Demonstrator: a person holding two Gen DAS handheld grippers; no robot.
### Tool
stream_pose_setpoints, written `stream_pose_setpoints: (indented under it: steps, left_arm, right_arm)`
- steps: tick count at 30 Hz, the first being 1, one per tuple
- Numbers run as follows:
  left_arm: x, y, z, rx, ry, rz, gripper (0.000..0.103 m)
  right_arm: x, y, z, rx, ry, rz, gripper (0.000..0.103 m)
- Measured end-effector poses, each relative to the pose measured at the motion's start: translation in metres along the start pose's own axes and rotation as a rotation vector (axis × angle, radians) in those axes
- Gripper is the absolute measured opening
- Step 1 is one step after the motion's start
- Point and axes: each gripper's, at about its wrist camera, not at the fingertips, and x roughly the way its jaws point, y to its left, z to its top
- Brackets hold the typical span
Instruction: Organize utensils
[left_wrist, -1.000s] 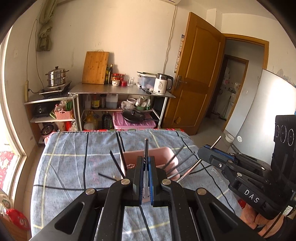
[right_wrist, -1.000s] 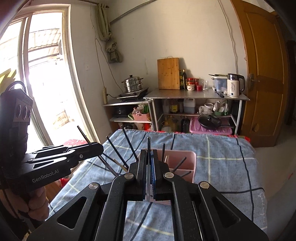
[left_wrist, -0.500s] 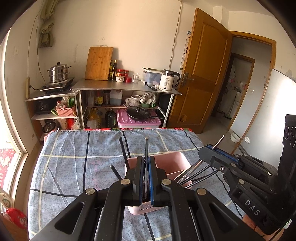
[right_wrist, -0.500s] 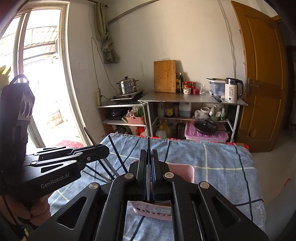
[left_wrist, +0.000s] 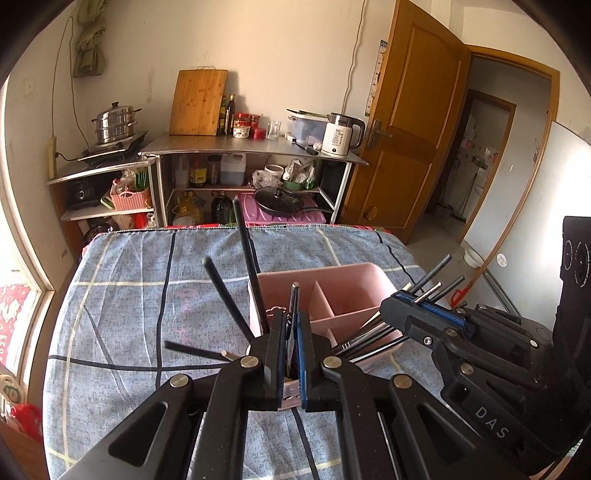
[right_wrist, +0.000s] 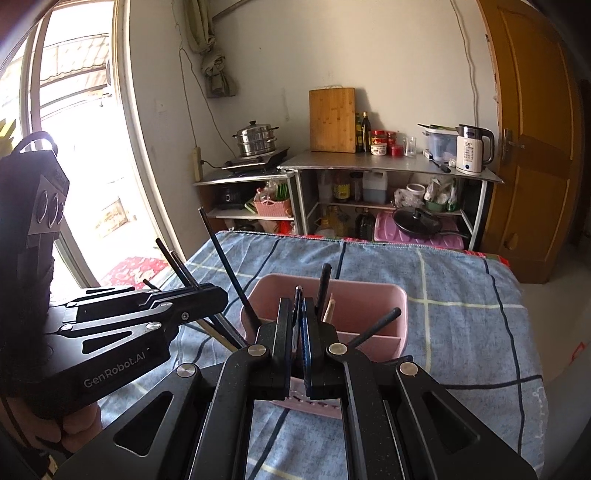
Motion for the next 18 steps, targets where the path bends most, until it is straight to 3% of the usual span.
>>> stream_pose_setpoints:
  steps: [6,18]
  left_arm:
    - [0.008,0.001,-0.009,0.001,0.031,-0.005,0.006]
    - [-0.025,-0.007,-0.024,0.021,-0.045,-0.006,0.028]
  right_arm:
    - [0.004,-0.002,-0.009,0.002,0.034,-0.008,0.005]
    - [-0.028,-0.001,-0.013,0.007,-0.015,-0.004,0.012]
